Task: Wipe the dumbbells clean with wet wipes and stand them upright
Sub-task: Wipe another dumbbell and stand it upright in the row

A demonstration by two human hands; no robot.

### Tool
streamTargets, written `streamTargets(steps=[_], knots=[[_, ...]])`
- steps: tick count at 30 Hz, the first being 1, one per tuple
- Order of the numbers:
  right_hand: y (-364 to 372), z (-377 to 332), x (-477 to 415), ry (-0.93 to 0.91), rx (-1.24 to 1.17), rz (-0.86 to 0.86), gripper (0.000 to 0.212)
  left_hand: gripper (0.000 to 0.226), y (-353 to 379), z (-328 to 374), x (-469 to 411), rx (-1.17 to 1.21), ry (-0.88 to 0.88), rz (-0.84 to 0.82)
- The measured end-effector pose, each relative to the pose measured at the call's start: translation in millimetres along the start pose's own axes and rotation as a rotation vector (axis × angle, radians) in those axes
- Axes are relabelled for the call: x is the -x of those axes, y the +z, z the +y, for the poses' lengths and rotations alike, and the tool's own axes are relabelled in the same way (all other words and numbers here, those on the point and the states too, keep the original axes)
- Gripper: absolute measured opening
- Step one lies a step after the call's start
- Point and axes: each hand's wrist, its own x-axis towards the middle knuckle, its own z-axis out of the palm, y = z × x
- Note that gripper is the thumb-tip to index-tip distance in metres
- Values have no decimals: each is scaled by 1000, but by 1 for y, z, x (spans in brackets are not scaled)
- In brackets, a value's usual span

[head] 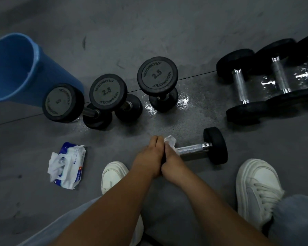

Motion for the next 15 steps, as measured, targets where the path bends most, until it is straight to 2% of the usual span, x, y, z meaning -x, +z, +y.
streamTargets(steps=[2, 3, 5, 6, 9, 12, 15], knots=[[10, 6, 8, 57, -335, 144, 59, 78, 0, 1, 2, 8, -5, -15], [15, 13, 12, 104, -451, 269, 52, 84, -1, 1, 2, 14, -9, -37], [21, 24, 21, 169, -445, 481, 35, 98, -5, 1, 1, -2, -18, -75], [24, 28, 25, 177, -408, 518, 30, 103, -6, 1, 1, -25, -22, -86], [15, 23, 16, 133, -388, 520, 25, 109, -7, 1, 1, -46, -27, -101], [-6, 13, -7, 26, -231, 517, 23, 107, -5, 0, 0, -35, -20, -86], [-10, 9, -10, 50, -58, 353, 17, 108, -5, 0, 0, -31, -14, -92]])
